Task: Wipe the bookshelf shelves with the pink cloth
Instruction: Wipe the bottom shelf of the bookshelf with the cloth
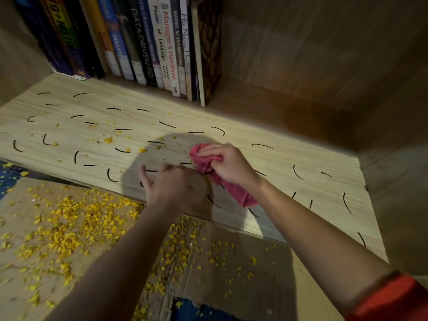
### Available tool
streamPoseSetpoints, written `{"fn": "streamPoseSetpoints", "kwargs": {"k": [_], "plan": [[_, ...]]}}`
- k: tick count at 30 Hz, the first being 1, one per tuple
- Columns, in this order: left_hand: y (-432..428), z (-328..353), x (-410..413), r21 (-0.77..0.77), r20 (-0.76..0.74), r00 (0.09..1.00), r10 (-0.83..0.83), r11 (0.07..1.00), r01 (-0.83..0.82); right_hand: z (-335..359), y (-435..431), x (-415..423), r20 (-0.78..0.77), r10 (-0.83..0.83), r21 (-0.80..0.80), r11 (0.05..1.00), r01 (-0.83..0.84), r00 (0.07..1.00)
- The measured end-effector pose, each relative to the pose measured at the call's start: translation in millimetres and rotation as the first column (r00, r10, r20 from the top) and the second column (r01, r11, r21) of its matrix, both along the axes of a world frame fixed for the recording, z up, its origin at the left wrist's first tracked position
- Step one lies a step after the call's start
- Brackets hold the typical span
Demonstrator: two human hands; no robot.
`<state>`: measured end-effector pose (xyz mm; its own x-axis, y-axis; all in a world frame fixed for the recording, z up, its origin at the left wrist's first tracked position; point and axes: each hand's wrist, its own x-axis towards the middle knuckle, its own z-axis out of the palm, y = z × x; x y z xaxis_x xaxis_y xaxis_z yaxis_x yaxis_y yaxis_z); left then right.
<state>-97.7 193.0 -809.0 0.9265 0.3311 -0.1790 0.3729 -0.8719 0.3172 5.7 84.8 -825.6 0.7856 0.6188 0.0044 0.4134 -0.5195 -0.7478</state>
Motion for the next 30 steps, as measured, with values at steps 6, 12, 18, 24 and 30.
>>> {"fn": "streamPoseSetpoints", "kwargs": {"k": [6,12,18,24,30], "plan": [[2,-12,-42,-0.112,0.275,0.940,0.204,0.977,-0.180,0,-13,-51,-0.013,0.085,0.005,0.996,-0.085,0.996],[2,-24,-63,-0.141,0.318,0.912,0.258,0.964,-0.224,-11,-21,-113,0.097,-0.052,-0.020,0.998,0.054,0.994],[7,-20,-81,-0.108,0.271,0.941,0.201,0.978,-0.178,-8,-25,-140,0.139,-0.033,0.084,0.996,0.021,0.990],[10,-11,-94,-0.064,0.148,0.982,0.113,0.992,-0.105,-13,-40,-150,0.224,-0.060,-0.080,0.994,0.080,0.973],[13,-5,-94,-0.064,0.111,0.989,0.102,0.993,-0.096,-7,-32,-164,0.249,-0.002,-0.022,1.000,0.007,0.968]]}}
